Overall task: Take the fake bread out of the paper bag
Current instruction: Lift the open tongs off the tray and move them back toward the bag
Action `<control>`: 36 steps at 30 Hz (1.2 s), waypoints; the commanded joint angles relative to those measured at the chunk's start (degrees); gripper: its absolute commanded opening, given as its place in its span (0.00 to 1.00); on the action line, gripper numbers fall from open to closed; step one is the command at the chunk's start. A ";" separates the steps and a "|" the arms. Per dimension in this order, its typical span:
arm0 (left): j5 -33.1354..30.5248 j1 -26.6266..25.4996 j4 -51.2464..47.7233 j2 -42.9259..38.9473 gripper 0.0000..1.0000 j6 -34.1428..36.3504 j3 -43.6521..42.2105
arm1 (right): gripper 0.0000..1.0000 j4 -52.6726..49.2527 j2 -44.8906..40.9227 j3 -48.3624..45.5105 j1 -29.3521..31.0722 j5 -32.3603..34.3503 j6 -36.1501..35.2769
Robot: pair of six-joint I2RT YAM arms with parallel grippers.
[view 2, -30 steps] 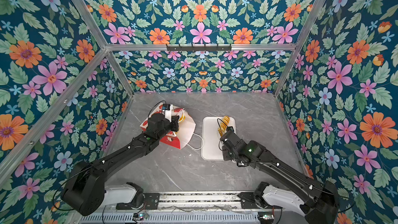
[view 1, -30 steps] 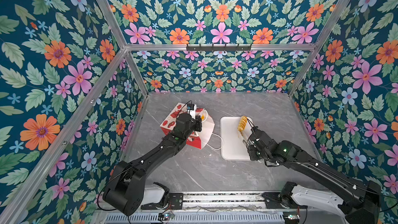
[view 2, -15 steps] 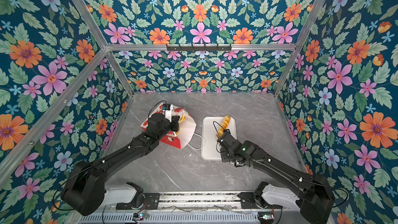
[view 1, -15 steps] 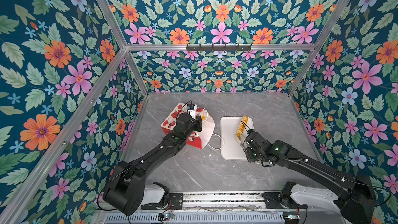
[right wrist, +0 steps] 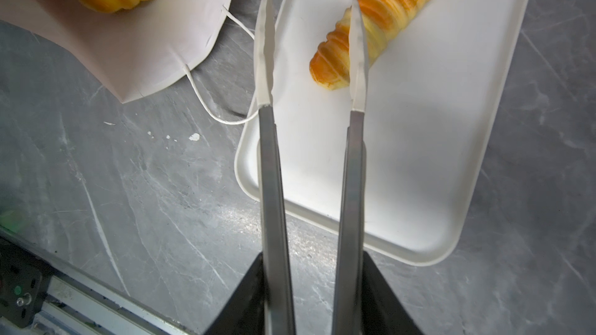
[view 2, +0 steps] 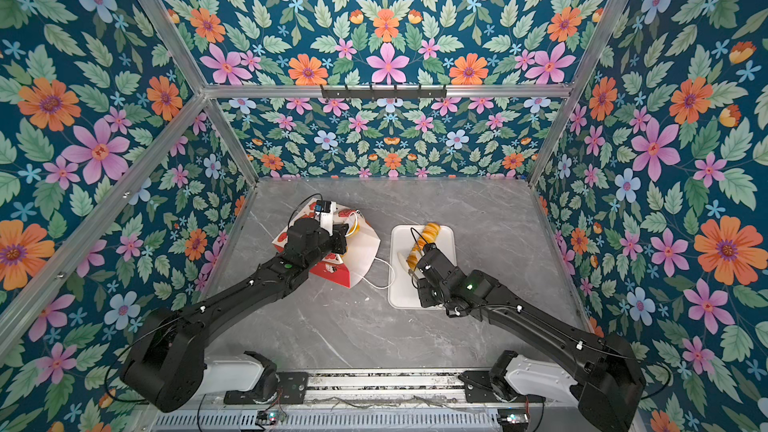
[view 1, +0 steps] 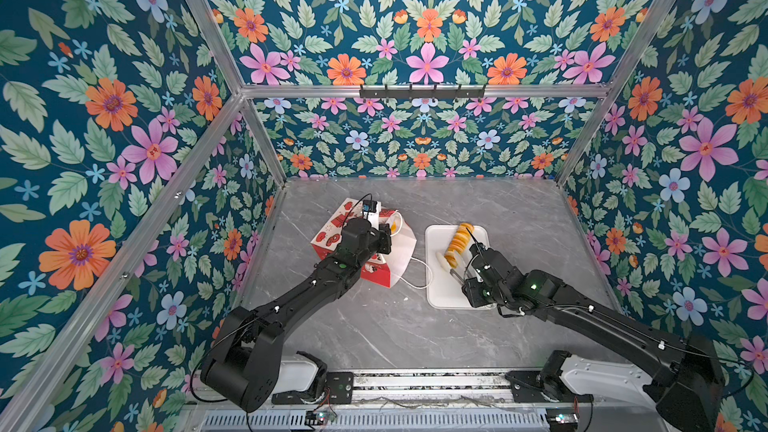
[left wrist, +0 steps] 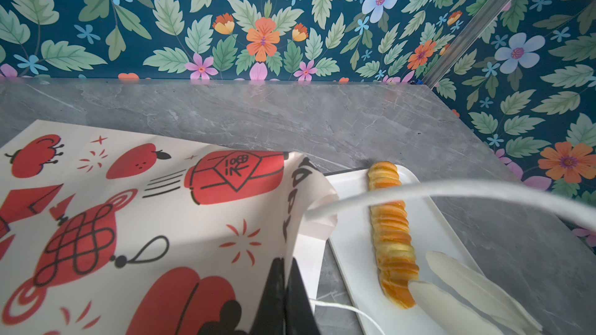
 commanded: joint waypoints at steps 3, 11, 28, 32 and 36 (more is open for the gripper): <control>0.03 -0.03 1.57 -0.44 0.00 -0.20 -0.23 | 0.41 8.09 3.15 2.04 -3.01 -0.33 -2.62; -0.41 -0.03 1.19 -1.27 0.00 -0.09 -0.58 | 0.40 12.39 10.95 1.05 -7.63 -3.46 -1.54; -0.46 -0.03 1.91 -1.46 0.00 -0.34 -1.69 | 0.39 -3.09 0.95 -3.69 -9.00 -1.33 3.15; -0.11 -0.03 2.28 -1.22 0.00 -0.55 -1.62 | 0.39 -2.63 -0.47 -4.19 -9.06 -2.64 3.22; 0.20 -0.03 2.04 -1.41 0.00 -0.55 -1.41 | 0.39 0.14 -1.83 -3.82 -9.00 -6.11 1.10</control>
